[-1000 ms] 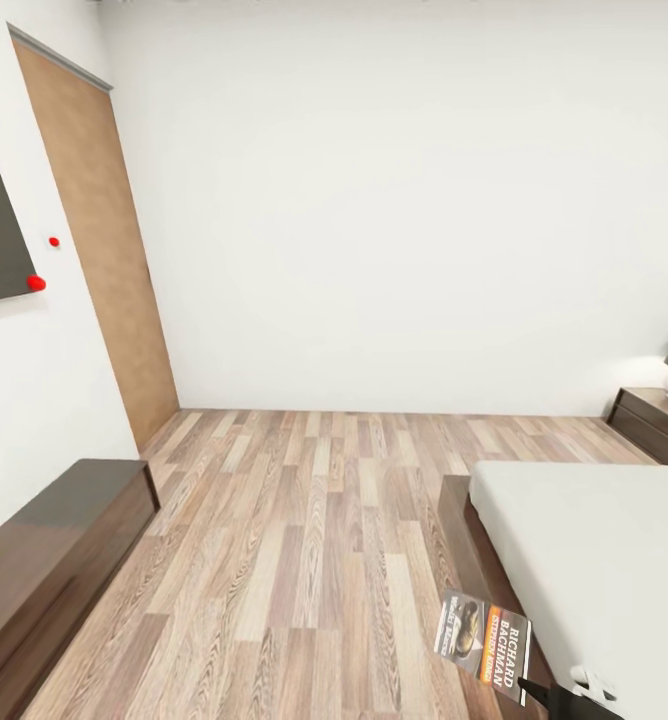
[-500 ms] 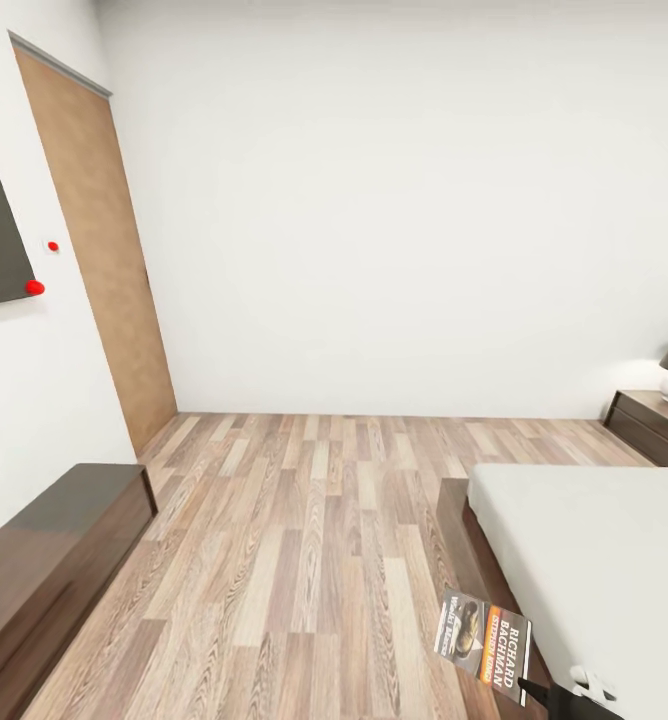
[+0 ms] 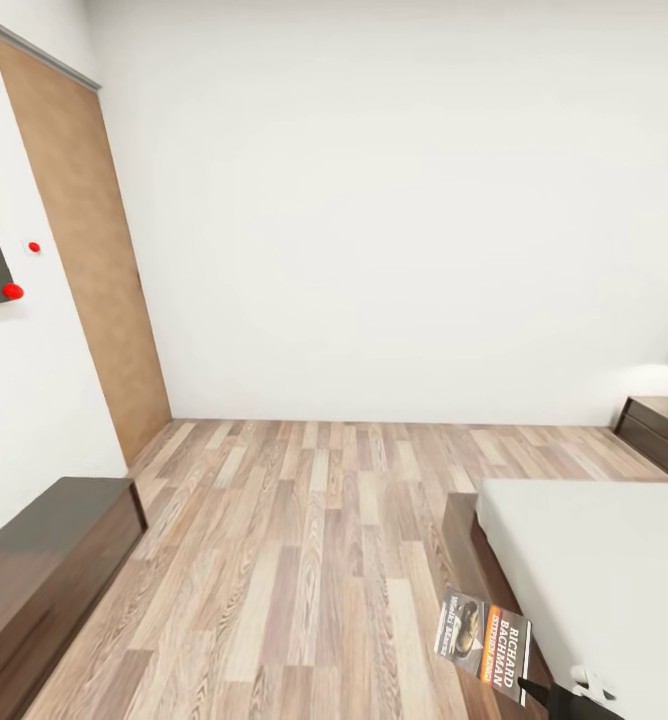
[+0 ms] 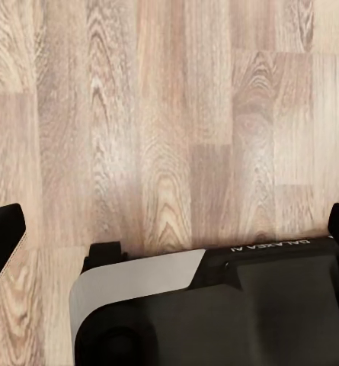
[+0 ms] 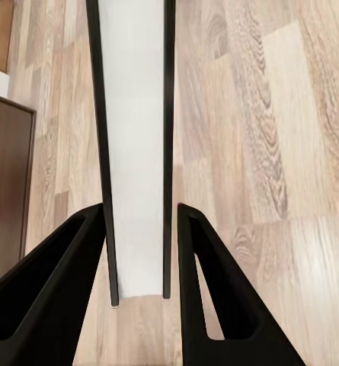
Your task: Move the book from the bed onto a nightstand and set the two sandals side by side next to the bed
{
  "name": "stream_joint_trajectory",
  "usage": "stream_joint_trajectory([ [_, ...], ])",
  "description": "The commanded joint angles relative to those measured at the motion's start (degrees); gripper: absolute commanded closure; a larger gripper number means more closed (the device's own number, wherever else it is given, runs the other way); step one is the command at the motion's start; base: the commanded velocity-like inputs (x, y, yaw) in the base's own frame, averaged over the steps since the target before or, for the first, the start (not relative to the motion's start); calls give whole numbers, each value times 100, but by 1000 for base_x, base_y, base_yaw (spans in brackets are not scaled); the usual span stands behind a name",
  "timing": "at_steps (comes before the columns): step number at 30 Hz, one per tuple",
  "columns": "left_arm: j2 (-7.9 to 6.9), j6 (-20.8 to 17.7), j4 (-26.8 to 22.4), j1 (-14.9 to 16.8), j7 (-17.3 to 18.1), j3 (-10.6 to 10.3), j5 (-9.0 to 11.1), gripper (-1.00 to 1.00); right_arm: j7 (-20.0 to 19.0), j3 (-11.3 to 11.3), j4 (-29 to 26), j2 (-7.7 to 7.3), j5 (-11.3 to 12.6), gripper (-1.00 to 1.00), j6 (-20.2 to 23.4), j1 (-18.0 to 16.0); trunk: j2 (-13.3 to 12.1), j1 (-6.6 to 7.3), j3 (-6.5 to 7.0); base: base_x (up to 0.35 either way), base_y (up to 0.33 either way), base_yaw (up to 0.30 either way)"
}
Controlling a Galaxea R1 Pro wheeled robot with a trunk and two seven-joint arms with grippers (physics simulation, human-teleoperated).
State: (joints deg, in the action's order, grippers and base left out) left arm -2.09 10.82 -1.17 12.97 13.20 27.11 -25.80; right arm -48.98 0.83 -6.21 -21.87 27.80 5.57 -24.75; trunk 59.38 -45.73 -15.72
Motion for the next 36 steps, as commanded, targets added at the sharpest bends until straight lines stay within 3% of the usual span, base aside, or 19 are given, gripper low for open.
stream_joint_trajectory([
  [1,-2,16,3,4,16,49,-51,-100,-15,22,-3,-1,42,100,58,-4,4,-4,-7,327,0,0],
  [36,8,15,-198,4,16,-4,-89,-100,-8,22,-3,5,42,100,50,-4,4,-4,-7,328,0,0],
])
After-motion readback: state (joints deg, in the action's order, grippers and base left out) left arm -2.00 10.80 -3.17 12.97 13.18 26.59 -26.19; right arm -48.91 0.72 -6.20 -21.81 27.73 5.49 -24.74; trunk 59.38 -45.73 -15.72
